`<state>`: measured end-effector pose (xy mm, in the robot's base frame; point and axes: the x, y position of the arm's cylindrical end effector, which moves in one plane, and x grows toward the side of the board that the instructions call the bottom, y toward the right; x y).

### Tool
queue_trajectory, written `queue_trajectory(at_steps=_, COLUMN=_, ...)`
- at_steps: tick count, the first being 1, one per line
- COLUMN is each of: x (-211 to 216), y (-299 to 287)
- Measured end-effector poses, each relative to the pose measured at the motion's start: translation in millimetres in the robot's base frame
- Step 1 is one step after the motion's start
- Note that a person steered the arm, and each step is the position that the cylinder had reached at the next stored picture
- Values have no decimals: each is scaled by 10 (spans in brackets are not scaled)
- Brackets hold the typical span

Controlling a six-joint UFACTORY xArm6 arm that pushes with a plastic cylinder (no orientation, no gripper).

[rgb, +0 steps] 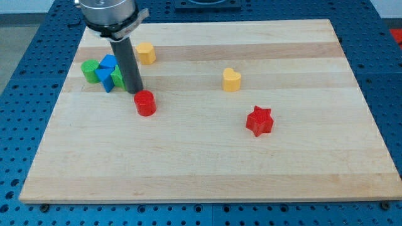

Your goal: Slide the red circle closer to the red star

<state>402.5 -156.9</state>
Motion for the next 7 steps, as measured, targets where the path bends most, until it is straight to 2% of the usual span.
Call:
queue_trajectory(at_steps=2, x=85, y=-311)
queue_trajectory(at_steps=3, x=281, y=-305)
queue_trajectory(at_steps=5, x=594, y=28)
queue_trajectory(at_steps=7, x=612, y=482)
